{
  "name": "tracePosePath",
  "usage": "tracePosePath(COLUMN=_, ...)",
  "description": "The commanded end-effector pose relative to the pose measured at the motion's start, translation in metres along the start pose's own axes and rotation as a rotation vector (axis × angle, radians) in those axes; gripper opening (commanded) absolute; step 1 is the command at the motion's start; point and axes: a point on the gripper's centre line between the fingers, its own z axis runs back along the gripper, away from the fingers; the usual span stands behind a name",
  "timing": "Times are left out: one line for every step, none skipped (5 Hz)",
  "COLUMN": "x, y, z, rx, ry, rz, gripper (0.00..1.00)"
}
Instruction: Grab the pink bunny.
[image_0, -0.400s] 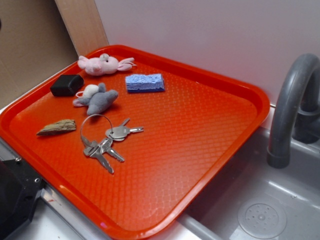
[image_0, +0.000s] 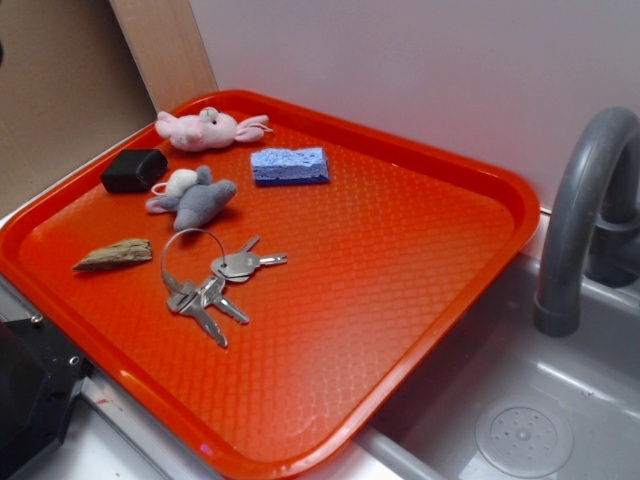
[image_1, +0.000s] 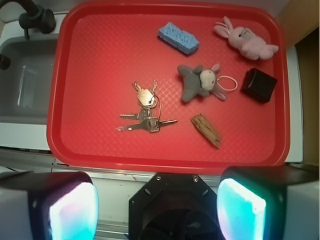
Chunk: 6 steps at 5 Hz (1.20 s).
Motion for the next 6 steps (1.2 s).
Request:
tracePosePath(x=0.06, y=0.023, z=-0.006, rx=0.142, ry=-0.161, rz=-0.008, gripper=1.0)
tracePosePath(x=0.093, y=0.053, z=-0.016, rx=0.239, ry=-0.165, rz=-0.087, gripper=1.0)
tracePosePath(x=0.129, y=0.09, z=-0.034, rx=0.372, ry=-0.136, rz=-0.303, gripper=1.0)
tracePosePath(x=0.156, y=0.113, z=-0.062, rx=0.486, ry=-0.02, rz=-0.539, gripper=1.0)
tracePosePath(x=0.17, y=0.122, z=-0.096, rx=0.5, ry=0.065, rz=-0.62, gripper=1.0)
tracePosePath(x=0.176, y=0.126, z=-0.138, rx=0.491, ry=0.12, rz=-0.686, gripper=1.0)
